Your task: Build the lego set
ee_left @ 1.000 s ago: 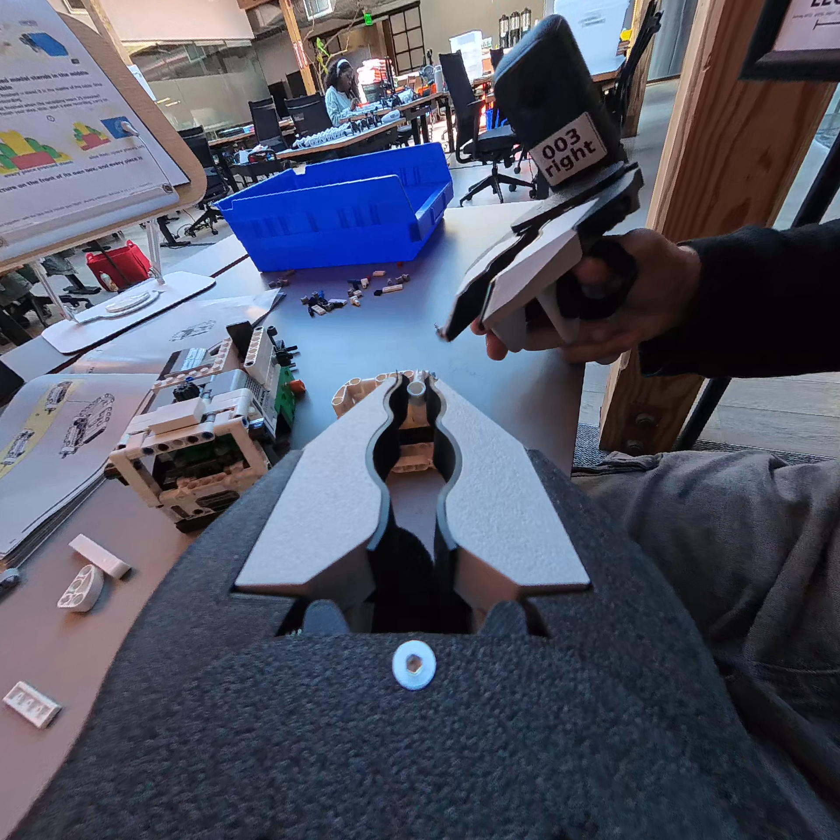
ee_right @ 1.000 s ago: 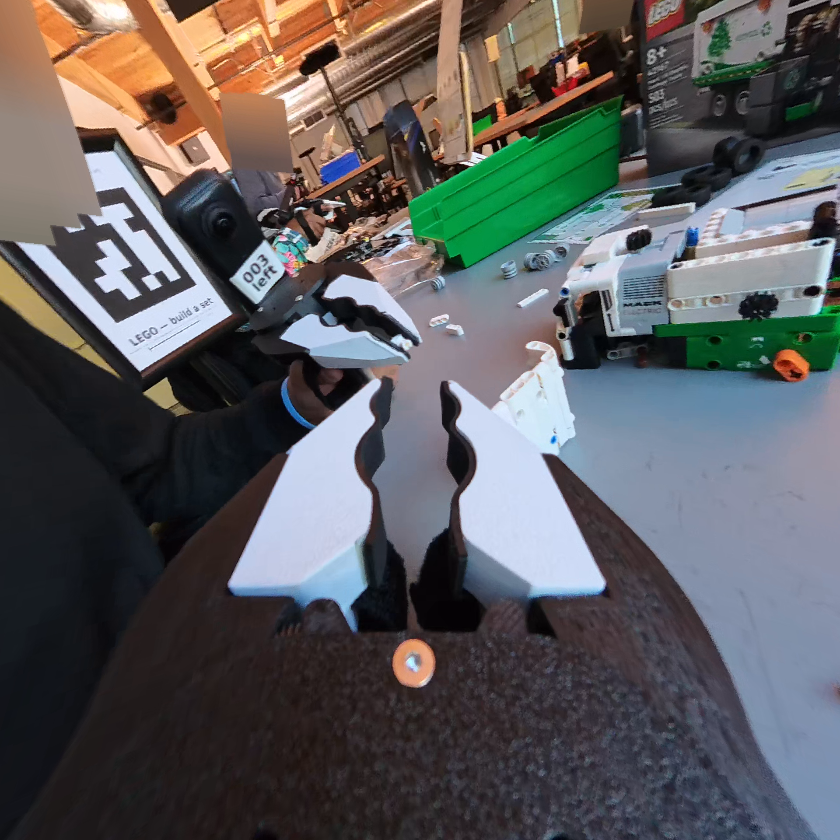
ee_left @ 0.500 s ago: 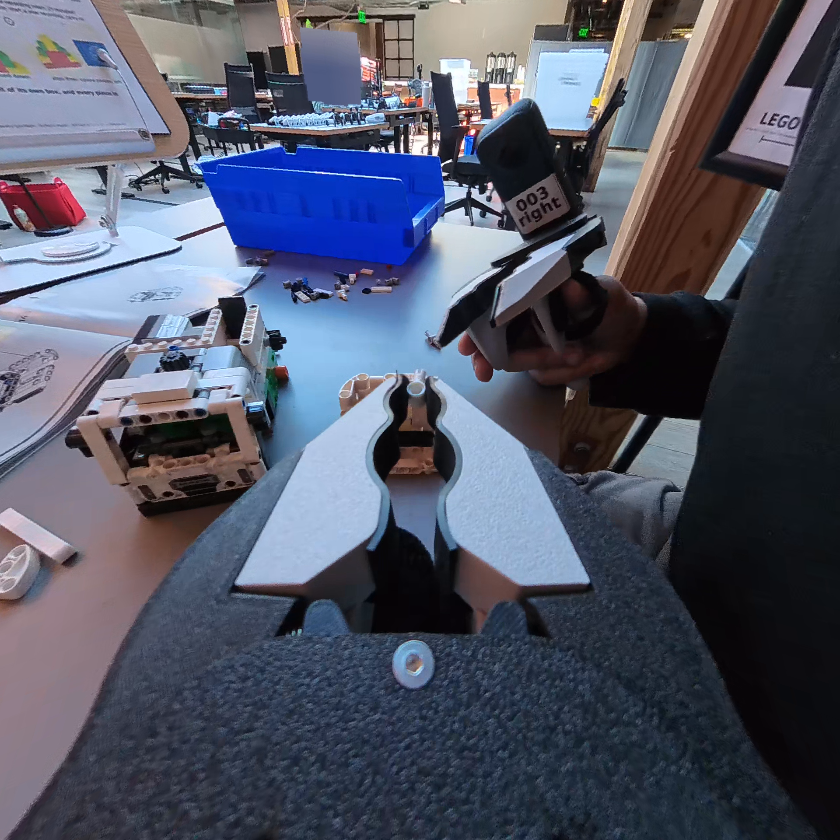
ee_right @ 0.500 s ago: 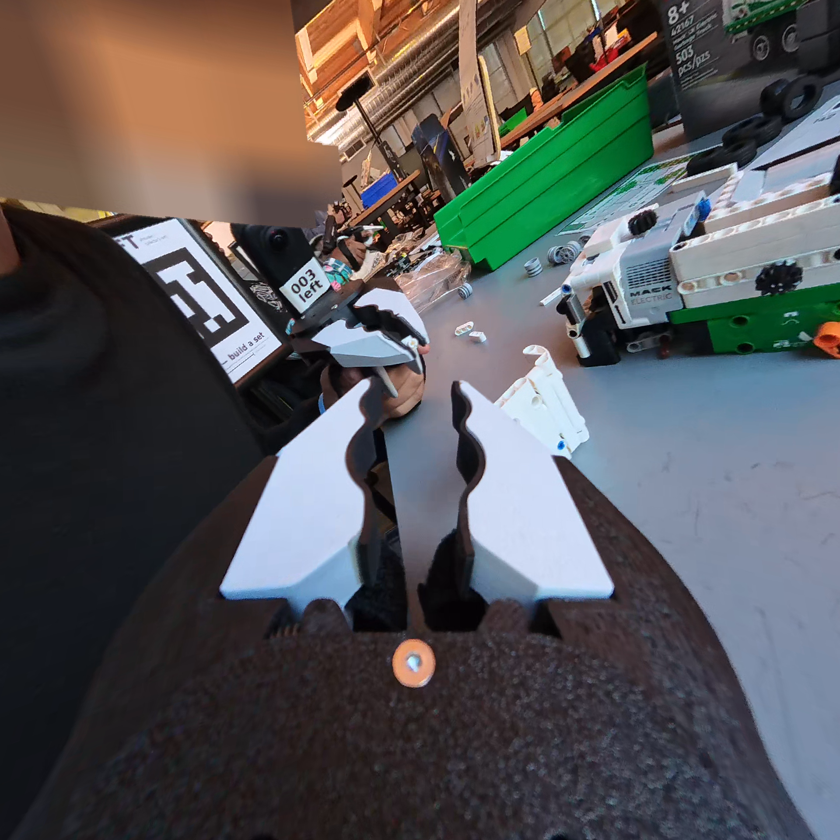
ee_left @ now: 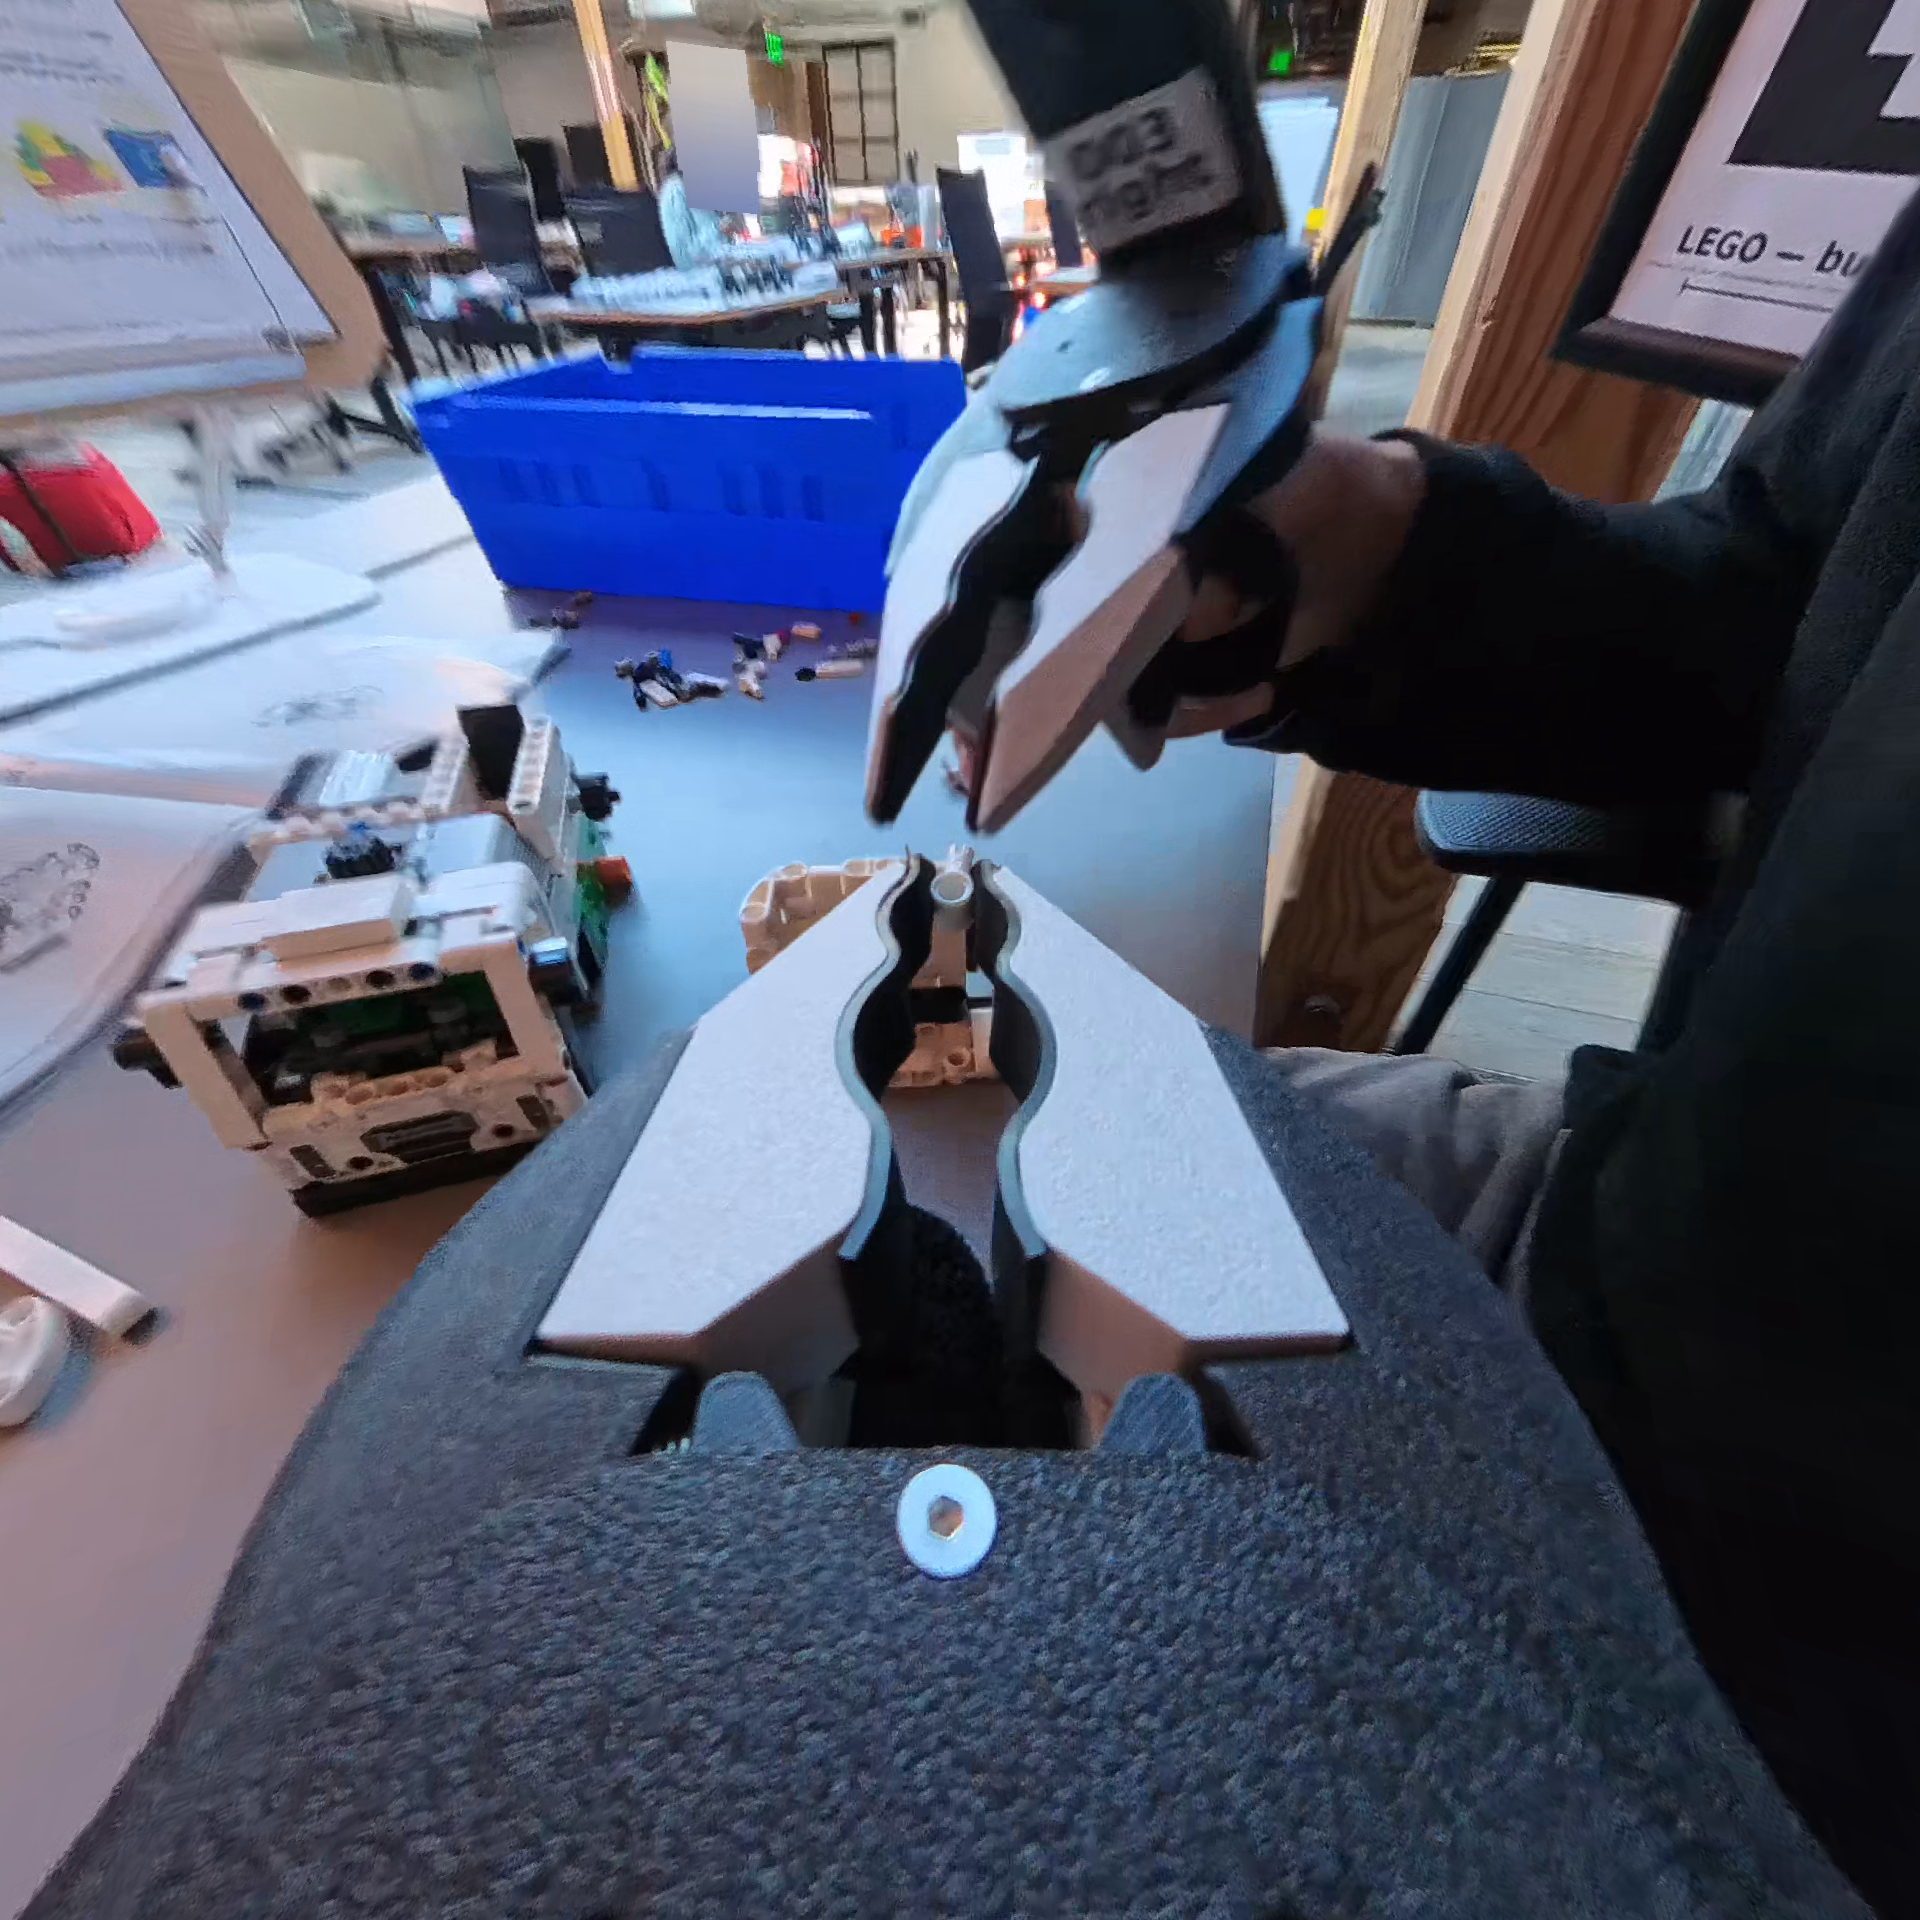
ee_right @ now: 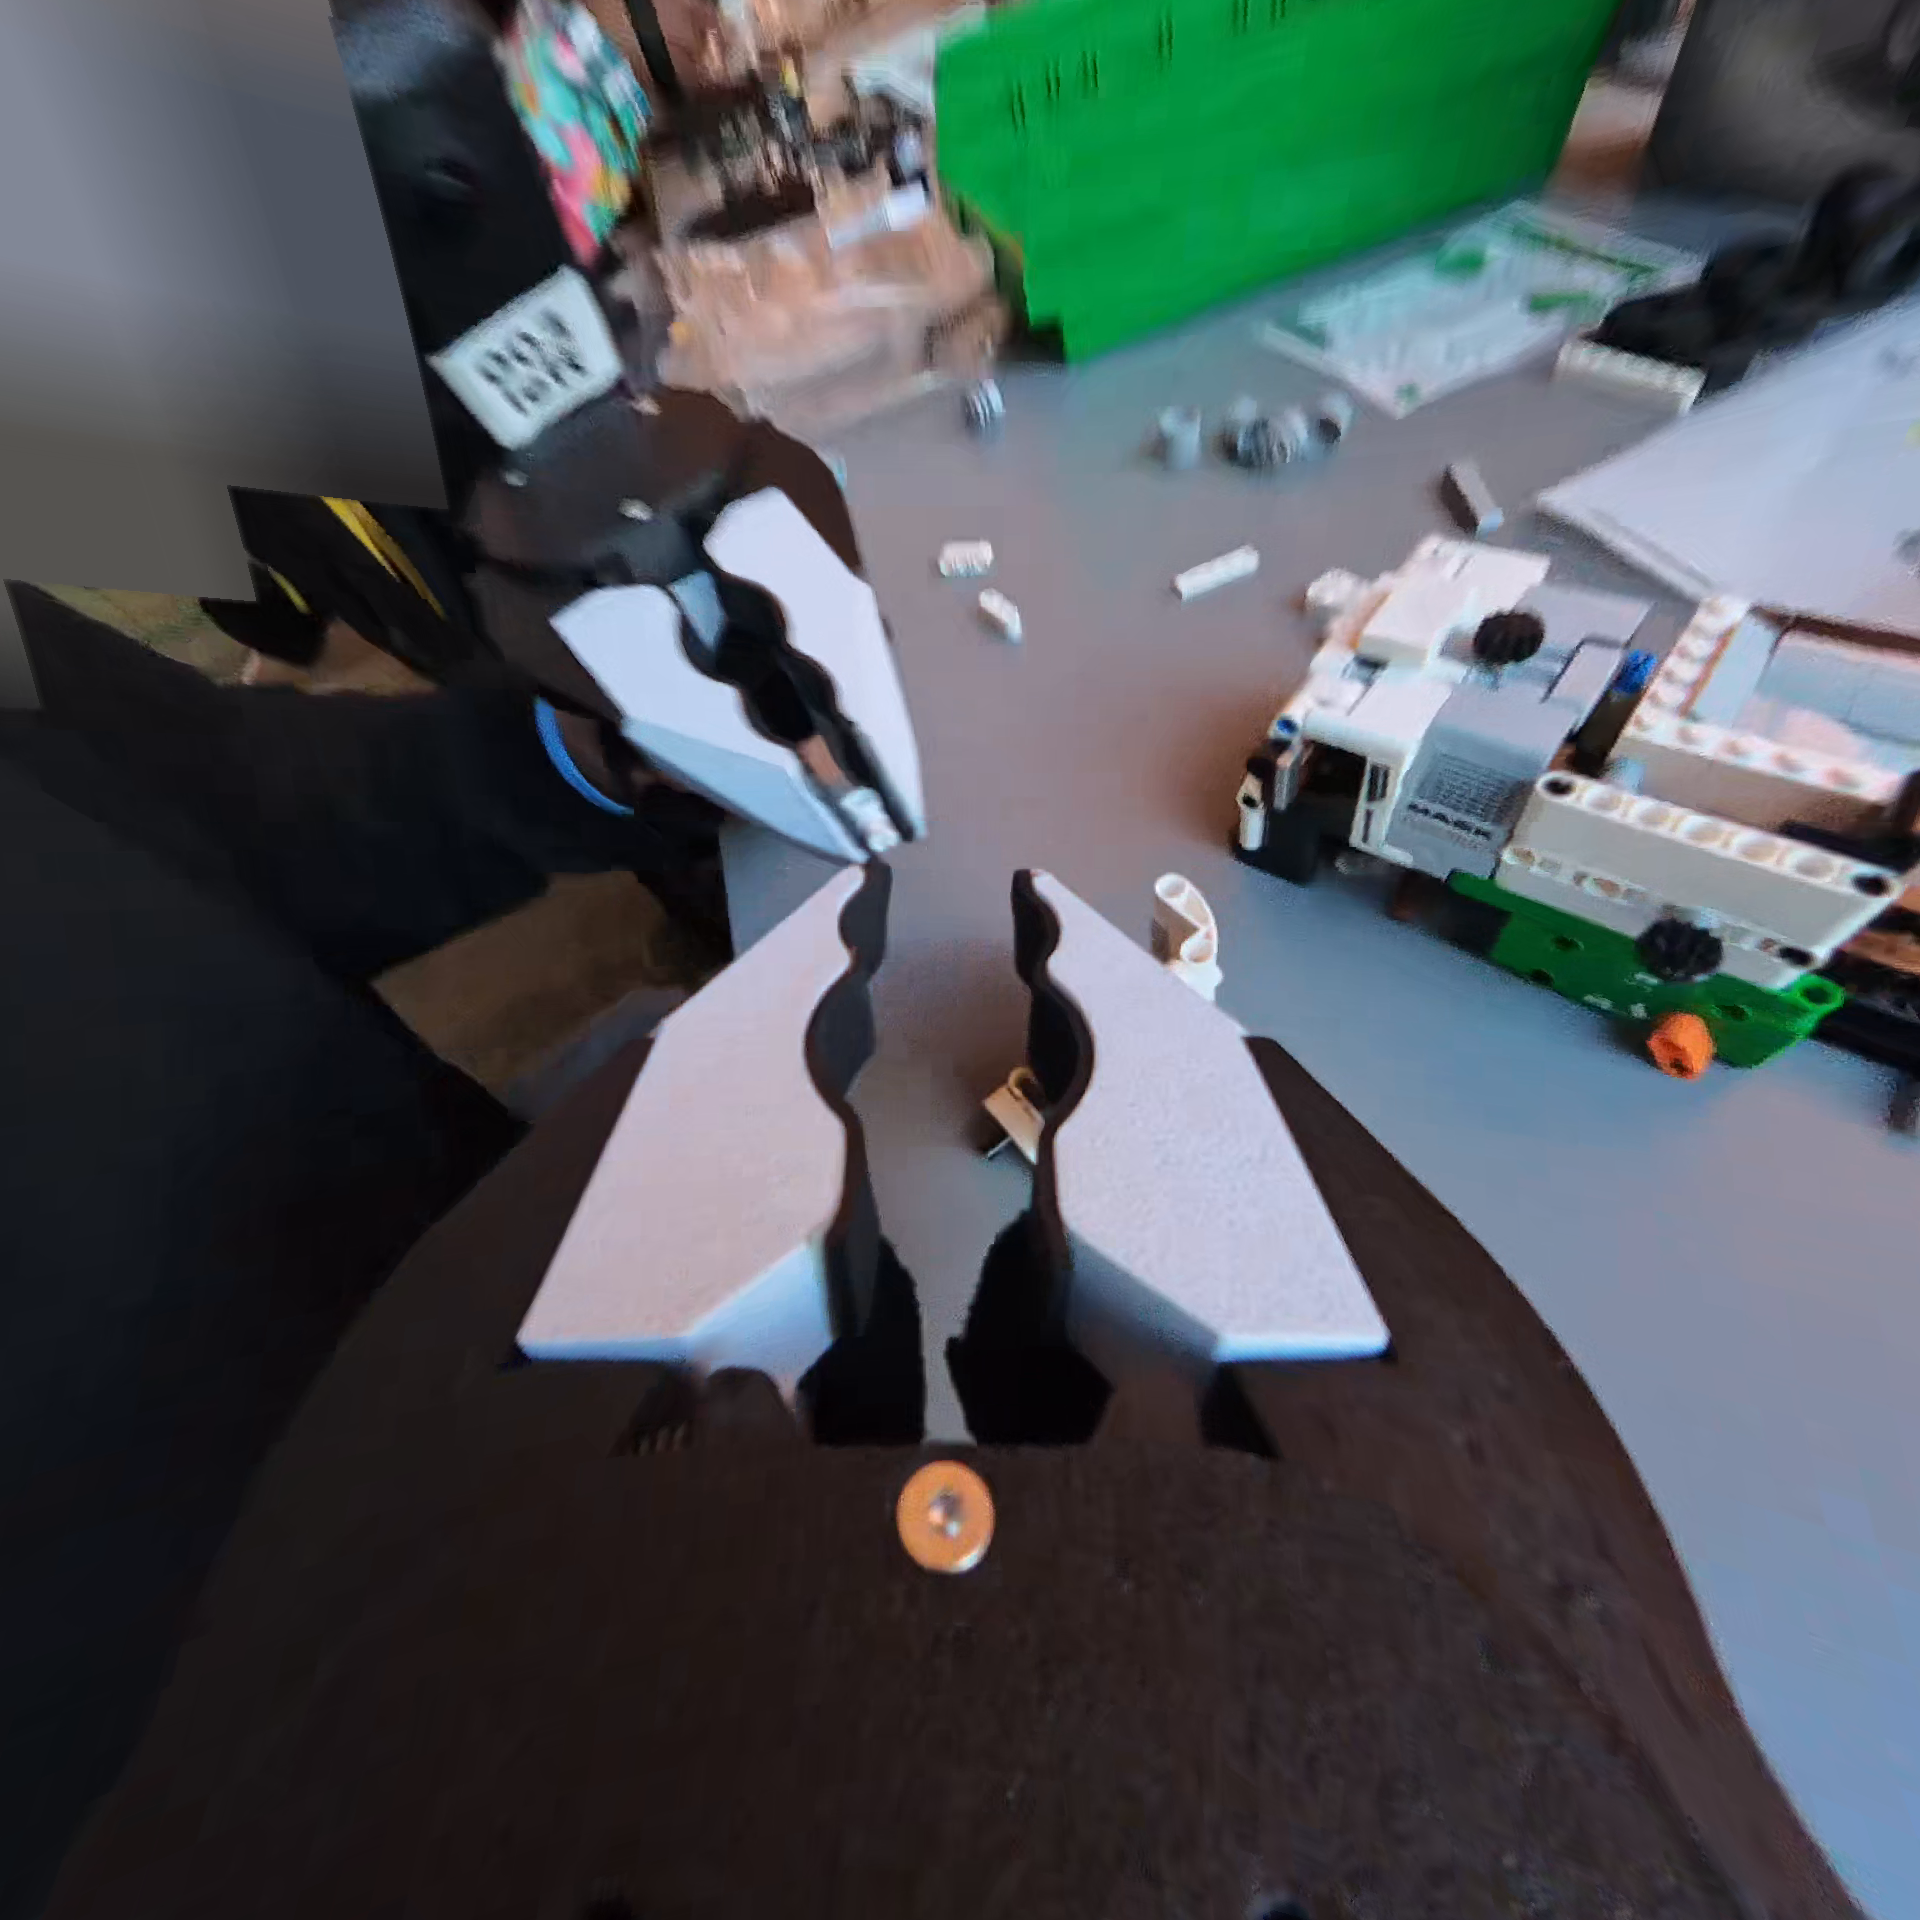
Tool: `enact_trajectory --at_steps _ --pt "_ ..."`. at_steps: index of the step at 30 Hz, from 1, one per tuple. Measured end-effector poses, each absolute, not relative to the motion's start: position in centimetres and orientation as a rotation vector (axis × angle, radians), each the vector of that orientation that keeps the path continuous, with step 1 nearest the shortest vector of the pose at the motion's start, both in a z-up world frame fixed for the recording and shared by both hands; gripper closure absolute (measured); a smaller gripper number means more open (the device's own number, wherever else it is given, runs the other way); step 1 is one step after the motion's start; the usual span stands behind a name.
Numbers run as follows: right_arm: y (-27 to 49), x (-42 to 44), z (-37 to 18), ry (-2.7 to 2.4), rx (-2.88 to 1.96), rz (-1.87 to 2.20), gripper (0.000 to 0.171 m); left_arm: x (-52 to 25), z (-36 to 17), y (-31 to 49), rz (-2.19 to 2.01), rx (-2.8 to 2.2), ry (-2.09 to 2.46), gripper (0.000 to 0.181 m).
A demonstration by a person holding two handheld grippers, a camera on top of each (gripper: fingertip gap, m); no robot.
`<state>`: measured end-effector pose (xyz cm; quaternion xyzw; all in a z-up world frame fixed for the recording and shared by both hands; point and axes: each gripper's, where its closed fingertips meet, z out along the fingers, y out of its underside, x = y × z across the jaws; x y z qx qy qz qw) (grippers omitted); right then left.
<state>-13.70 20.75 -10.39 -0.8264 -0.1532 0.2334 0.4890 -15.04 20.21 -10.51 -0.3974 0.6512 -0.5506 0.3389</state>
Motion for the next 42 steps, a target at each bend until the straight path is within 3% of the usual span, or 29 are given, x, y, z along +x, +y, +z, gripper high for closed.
enact_trajectory --at_steps 6,11,19,42 --pt "20.9 -16.2 -9.0 -0.194 -1.929 1.161 0.147 -15.6 -9.0 20.8 -1.282 -0.889 1.547 0.175" --pt "20.4 -17.0 -9.1 -0.116 -1.889 1.323 0.152 -15.5 -9.4 20.2 -1.197 -0.830 1.569 0.175" --pt "20.6 -16.9 -9.5 -0.056 -1.860 1.390 0.166 -15.4 -9.5 19.9 -1.149 -0.795 1.573 0.175" --pt "20.2 -16.4 -8.9 -0.133 -1.806 1.401 0.168 -15.9 -9.0 19.8 -1.302 -0.808 1.583 0.173"
